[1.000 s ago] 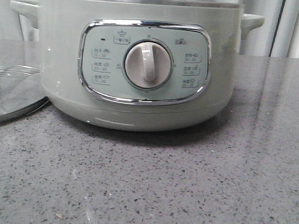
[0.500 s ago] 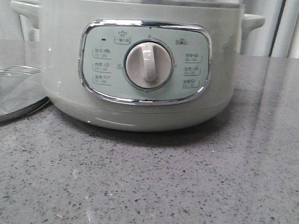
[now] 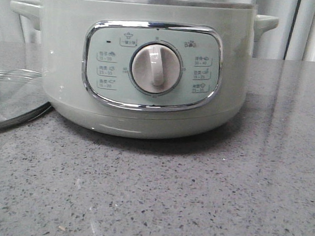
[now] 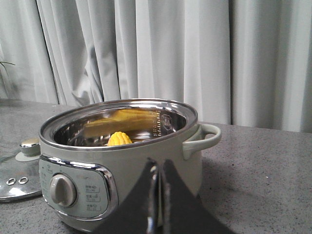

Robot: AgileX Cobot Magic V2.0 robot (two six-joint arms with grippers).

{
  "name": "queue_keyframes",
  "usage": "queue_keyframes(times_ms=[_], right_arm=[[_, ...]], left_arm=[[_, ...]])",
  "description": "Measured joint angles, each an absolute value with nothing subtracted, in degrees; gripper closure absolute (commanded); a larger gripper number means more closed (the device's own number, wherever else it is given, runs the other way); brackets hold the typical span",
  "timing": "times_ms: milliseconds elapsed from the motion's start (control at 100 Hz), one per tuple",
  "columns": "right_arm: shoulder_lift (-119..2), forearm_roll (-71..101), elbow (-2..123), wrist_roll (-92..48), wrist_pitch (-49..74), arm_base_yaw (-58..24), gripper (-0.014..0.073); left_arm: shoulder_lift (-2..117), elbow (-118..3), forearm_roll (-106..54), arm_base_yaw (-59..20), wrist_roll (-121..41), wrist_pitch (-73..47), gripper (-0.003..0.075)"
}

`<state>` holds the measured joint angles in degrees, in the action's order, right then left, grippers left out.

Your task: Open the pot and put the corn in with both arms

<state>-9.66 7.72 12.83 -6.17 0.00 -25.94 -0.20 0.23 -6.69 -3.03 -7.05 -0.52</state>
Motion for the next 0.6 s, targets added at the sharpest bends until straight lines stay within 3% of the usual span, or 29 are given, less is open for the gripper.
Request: queue_keyframes(times_ms=[200, 600], right_arm=[[-9.62, 7.72, 12.83, -6.17, 0.00, -25.94, 0.0657], [-9.62, 7.72, 12.83, -6.17, 0.00, -25.94, 0.0657]], left_arm=[[-0.20, 0.23, -6.43, -2.41, -7.05, -17.44, 0.0741], [-0.20, 0.23, -6.43, -2.41, -7.05, -17.90, 0.0741]])
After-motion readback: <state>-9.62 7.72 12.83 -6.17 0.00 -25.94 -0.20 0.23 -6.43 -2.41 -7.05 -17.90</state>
